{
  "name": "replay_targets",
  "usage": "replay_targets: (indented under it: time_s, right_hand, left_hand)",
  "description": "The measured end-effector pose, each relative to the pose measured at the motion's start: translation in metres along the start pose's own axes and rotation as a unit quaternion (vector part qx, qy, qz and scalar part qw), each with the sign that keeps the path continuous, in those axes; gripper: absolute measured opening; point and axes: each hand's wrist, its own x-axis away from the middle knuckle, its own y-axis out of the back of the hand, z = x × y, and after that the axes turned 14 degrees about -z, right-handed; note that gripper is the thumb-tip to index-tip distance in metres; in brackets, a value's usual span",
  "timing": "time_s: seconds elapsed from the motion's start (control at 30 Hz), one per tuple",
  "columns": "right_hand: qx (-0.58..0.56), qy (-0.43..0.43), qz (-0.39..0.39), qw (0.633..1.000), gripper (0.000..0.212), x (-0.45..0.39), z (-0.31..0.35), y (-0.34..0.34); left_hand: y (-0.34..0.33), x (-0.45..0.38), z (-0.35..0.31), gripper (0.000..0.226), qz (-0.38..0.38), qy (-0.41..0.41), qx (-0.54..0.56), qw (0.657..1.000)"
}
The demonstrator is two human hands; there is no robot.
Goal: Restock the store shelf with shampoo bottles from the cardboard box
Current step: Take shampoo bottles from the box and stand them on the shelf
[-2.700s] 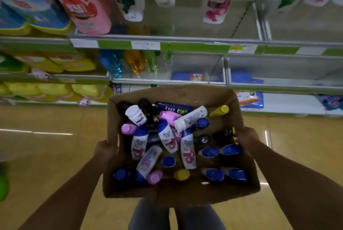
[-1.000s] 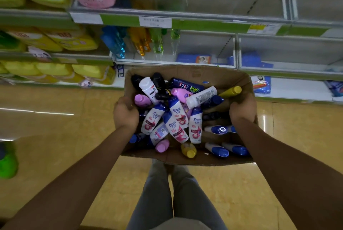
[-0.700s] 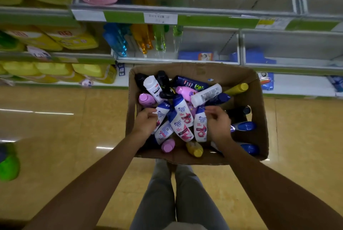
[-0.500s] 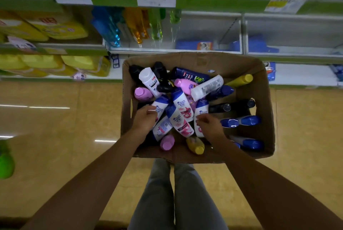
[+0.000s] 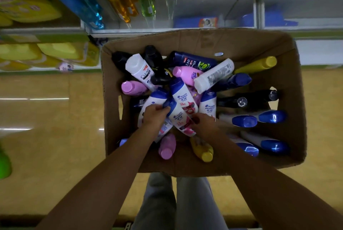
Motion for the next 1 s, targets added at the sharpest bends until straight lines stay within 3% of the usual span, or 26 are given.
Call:
replay_targets:
  time_s: [0.1, 0.3, 0.47, 0.63, 0.73, 0.9, 1.0]
  right_hand:
    - [0.012, 0.015, 0.014, 1.0, 0.046, -0.003, -0.002, -0.008]
    - [-0.01, 0.047, 0.026, 0.998, 0.06, -0.004, -0.006, -0.019]
    - [-0.03, 0.065, 0.034, 0.997, 0.041, 0.0, -0.011, -0.022]
    - [-0.151, 0.056, 0.056, 0.985, 0.046, 0.014, -0.005, -0.013]
    - [-0.231, 0.039, 0.046, 0.971, 0.036, 0.025, 0.001, -0.001]
    - [-0.303, 0.044, 0.029, 0.952, 0.026, 0.054, 0.023, 0.037]
    - [-0.316, 0.069, 0.024, 0.946, 0.03, 0.079, 0.045, 0.071]
  left_hand:
    - [-0.005, -0.003, 0.003, 0.007, -0.009, 0.02, 0.033, 0.999]
    - [-0.015, 0.009, 0.005, 0.033, -0.005, 0.019, 0.084, 0.996]
    - [-0.008, 0.016, 0.009, 0.026, 0.02, -0.024, 0.099, 0.995]
    - [0.01, 0.02, 0.001, 0.025, 0.043, -0.016, 0.137, 0.99]
    - [0.022, 0.029, -0.011, 0.025, 0.063, -0.04, 0.139, 0.987]
    - [0.048, 0.059, -0.046, 0.015, 0.085, -0.099, 0.163, 0.978]
    - [0.07, 0.079, -0.072, 0.011, 0.068, -0.129, 0.169, 0.975]
